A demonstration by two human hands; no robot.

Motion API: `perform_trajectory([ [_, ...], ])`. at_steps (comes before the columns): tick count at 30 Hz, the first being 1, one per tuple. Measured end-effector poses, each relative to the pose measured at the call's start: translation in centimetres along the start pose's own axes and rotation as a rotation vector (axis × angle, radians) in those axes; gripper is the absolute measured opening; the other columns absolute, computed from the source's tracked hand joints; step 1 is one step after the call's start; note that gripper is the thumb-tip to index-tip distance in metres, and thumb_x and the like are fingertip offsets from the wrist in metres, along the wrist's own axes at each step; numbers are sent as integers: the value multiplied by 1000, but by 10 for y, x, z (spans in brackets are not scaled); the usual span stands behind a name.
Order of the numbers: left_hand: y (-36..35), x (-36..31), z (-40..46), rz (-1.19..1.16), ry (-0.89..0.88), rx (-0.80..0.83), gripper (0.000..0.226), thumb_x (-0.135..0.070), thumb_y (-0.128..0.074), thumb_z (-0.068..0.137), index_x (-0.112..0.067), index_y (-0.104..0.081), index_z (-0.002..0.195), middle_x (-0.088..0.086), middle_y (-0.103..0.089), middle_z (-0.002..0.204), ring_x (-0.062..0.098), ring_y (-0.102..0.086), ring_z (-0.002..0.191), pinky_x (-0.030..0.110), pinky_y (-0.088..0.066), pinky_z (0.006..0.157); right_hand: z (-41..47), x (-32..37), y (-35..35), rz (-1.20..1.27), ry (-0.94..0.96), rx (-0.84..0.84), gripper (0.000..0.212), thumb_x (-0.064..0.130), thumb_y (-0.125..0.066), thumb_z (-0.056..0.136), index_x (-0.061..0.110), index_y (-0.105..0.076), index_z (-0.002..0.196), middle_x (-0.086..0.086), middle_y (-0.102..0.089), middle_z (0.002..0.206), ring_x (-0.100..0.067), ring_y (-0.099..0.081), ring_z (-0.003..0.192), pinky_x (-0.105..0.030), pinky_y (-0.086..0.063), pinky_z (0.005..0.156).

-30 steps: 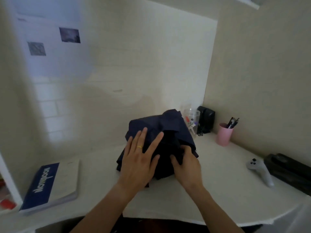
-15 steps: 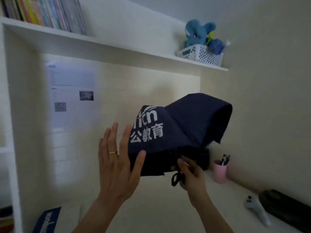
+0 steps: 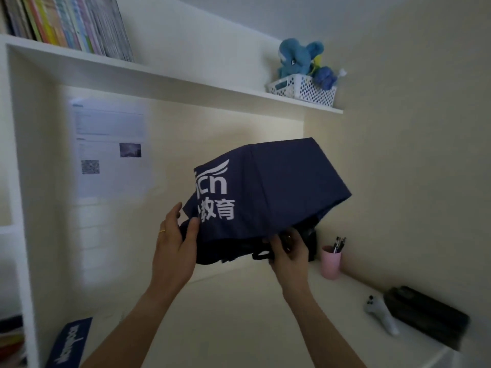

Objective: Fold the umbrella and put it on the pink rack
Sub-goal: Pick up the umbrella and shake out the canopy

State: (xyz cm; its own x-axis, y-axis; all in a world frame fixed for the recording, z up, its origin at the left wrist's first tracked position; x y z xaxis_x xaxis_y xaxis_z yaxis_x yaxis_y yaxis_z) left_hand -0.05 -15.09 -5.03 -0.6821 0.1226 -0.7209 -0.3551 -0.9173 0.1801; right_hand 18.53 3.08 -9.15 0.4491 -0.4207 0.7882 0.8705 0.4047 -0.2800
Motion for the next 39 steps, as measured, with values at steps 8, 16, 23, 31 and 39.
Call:
perform_trajectory([
  [8, 11, -25, -3, -161, 2, -30, 34, -27, -39, 109, -27, -46, 143, -1, -55, 136, 19, -54, 121, 27, -42, 90, 0, 41, -15, -1027, 610, -292, 49, 21, -73, 90, 6, -57, 133, -6, -67, 102, -26, -63, 89, -35, -57, 66],
  [16, 28, -52, -3, -351, 24, -139, 28, -33, -31, 111, -42, -52, 126, -22, -59, 121, 14, -56, 119, 35, -42, 102, 9, 37, -6, -816, 513, -297, 35, 13, -61, 95, 25, -53, 127, -11, -63, 107, -21, -54, 93, -47, -58, 76],
  [23, 47, -80, -33, -282, -64, -387, 29, -42, -57, 101, -23, -50, 122, -1, -45, 125, 16, -52, 110, 23, -44, 90, 6, 43, -11, -1036, 536, -347, 43, 15, -71, 89, 7, -57, 129, -5, -67, 104, -27, -56, 90, -39, -54, 72],
  [31, 1, -127, -35, -149, -20, 42, 43, -61, -82, 71, -29, -68, 96, -12, -72, 85, -3, -68, 77, 9, -53, 66, -6, 42, -14, -1104, 635, -332, 42, 8, -74, 85, 4, -60, 125, -10, -68, 100, -30, -55, 87, -39, -51, 75],
  [39, 5, -83, -34, -435, 140, 172, 14, -15, -64, 99, -10, -74, 91, 1, -66, 69, 14, -62, 52, 20, -51, 56, -6, 32, 2, -1155, 594, -346, 38, 7, -77, 81, 2, -58, 113, -17, -66, 99, -37, -56, 87, -46, -51, 71],
])
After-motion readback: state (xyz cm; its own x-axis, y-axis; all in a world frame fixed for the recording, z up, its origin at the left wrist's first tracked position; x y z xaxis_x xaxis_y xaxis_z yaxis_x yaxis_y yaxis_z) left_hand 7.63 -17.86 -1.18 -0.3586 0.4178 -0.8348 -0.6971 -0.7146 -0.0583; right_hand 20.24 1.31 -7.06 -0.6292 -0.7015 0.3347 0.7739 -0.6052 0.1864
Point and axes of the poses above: each hand's wrist, its own z-axis towards the middle knuckle, its own y-axis out of the back of the hand, x = y × z, the point moved 7 cm from there along z, towards the middle knuckle
